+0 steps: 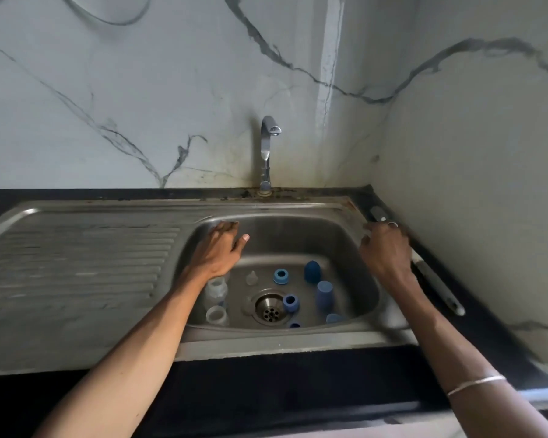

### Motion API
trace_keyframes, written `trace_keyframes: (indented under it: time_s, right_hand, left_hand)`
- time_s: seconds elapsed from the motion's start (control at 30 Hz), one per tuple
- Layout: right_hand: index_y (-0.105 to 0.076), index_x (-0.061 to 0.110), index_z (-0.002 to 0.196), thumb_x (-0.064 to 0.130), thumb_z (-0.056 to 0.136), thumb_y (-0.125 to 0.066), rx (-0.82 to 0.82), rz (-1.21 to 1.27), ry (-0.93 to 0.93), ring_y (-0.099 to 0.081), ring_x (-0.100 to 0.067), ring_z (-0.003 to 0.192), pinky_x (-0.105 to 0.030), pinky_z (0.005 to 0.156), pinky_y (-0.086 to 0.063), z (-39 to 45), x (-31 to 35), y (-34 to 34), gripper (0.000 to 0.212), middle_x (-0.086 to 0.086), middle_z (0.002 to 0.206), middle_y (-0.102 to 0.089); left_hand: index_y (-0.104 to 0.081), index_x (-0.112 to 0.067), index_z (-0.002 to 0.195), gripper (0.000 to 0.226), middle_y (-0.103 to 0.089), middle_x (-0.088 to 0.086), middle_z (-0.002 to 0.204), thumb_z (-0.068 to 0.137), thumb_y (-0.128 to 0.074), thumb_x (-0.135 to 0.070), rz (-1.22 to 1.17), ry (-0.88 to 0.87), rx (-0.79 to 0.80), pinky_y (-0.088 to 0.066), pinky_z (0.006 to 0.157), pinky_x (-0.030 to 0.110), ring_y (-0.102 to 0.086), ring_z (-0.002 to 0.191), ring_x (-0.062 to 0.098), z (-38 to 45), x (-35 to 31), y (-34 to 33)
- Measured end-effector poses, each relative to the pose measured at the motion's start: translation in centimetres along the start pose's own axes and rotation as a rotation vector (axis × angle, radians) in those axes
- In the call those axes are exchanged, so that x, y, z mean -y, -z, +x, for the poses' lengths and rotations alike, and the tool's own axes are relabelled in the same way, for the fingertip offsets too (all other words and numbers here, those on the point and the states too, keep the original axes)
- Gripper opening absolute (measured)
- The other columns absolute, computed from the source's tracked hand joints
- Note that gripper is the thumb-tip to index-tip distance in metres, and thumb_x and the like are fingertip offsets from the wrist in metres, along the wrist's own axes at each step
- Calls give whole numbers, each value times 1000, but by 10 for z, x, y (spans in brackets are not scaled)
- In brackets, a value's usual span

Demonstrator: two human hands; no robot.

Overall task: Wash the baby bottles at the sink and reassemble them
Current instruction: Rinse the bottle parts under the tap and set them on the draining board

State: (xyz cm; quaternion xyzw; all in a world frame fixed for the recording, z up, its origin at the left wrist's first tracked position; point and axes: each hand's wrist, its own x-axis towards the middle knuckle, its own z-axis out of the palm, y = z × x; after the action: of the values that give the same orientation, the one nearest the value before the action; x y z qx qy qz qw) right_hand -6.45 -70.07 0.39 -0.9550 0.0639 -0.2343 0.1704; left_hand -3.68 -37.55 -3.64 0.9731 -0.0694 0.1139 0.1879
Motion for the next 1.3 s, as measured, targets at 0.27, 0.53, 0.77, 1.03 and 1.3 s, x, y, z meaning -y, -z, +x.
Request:
trace_keyframes:
  time_s: [0.27, 0.53, 0.77, 1.03, 1.3]
  right_hand:
    - [-66, 14, 114, 4, 90, -59, 205, 281, 106, -64, -19, 95, -34, 86, -56, 42, 73, -67, 27, -7, 110, -67]
    - [-58, 9, 124, -3, 85, -55, 268, 561, 86, -64, -26, 101, -28, 81, -49, 116, 153, -126, 40, -3, 103, -64]
    - [-62, 13, 126, 18, 90, -67, 94, 597, 118, -64, -15, 83, -11, 59, -38, 148, 175, -147, 37, -7, 106, -70]
    - [-61, 23, 131, 13, 93, -57, 127, 487, 242, -64, -21, 84, -25, 78, -51, 159, 166, -167, 40, -11, 107, -65]
    - [-45, 32, 141, 3, 87, -61, 215, -67, 621, -56, -40, 110, -46, 89, -52, 160, 168, -162, 63, -25, 140, -38]
  left_hand:
    - [-66, -9, 127, 41, -69, 14, 123, 98, -49, -33, -165, 66, -358, -58, 86, 42, -69, 101, 31, 14, 7, 7]
    - [-57, -1, 136, 47, -59, 17, 139, 95, -50, -24, -123, 37, -329, -43, 112, 35, -55, 130, 28, 39, 28, -8]
    - [-45, -2, 147, 53, -45, 16, 152, 98, -54, -21, -91, -25, -284, -22, 119, 24, -40, 144, 26, 47, 26, -20]
    - [-46, -3, 147, 54, -46, 16, 151, 97, -56, -21, -61, -13, -285, -22, 119, 24, -40, 143, 26, 49, 29, -25]
    - [-46, -4, 147, 55, -45, 14, 152, 96, -58, -21, -71, 16, -267, -26, 121, 30, -38, 145, 25, 50, 33, -26]
